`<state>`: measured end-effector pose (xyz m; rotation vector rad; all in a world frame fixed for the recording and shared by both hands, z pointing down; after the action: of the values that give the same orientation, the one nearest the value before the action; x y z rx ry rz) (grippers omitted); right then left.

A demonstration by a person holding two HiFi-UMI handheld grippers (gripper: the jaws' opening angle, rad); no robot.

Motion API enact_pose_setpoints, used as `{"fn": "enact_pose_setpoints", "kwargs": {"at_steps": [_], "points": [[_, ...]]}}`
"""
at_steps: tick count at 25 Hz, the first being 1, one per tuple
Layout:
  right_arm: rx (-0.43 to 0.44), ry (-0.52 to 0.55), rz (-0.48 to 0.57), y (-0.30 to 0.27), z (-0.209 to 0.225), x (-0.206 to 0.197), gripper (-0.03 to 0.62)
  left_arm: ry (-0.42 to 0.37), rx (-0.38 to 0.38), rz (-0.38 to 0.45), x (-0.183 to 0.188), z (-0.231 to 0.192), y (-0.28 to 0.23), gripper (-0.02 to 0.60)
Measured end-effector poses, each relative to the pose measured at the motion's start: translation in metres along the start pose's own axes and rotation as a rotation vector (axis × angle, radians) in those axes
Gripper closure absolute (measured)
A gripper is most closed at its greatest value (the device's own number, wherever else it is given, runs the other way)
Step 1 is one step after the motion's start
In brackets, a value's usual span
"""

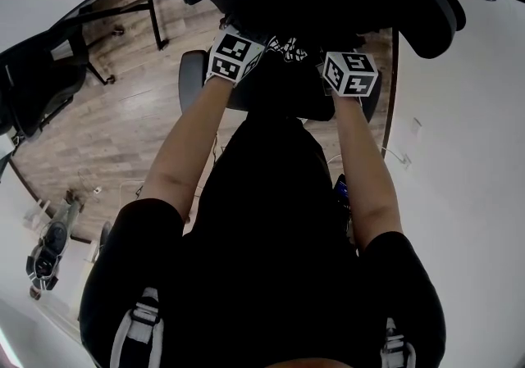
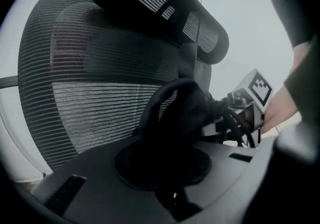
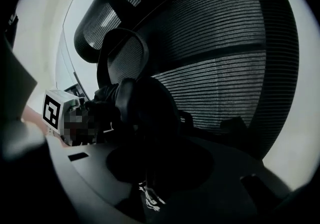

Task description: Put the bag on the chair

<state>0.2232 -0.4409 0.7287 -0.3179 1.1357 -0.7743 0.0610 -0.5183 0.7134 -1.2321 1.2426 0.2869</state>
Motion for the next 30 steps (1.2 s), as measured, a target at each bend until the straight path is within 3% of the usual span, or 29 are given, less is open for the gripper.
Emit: {"fn": "enact_pose_setpoints", "kwargs": {"at_steps": [7,12,17,25,30], "points": [[-0.027,-0.008,-0.055,-0.015,0.012,-0.005,0.473,-0.011,0.0,-0.037,-0.013,-0.009,-0.017,0.543],[-0.064,-0.047,-0.099,-0.022,0.021,-0.014,0.41,-0.02,-0.013,-0.08,-0.027,-0.012,-0.023,0.54],[-0.075,-0.064,-0.112,-0.022,0.02,-0.019,0.39,-0.003,-0.003,-0.124,-0.038,-0.013,-0.022,0.515],[-0.065,-0.046,-0.124,-0.001,0.015,-0.016,0.344,0.042,-0.016,-0.089,-0.024,-0.01,0.001,0.44],[-0.067,-0.036,-0.076,0.027,0.002,0.001,0.339,0.06,0.014,-0.073,-0.017,-0.008,0.035,0.416]]}}
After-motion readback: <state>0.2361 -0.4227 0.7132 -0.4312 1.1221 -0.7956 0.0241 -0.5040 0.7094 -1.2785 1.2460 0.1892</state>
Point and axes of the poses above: the fingertips, and each gripper's own axes: y backward along the fingers, z to its right, x out of its top, the point moved 7 cm from there along y, backward along the fingers, and after that the axes turned 5 degrees about x, right-handed, at the moved point
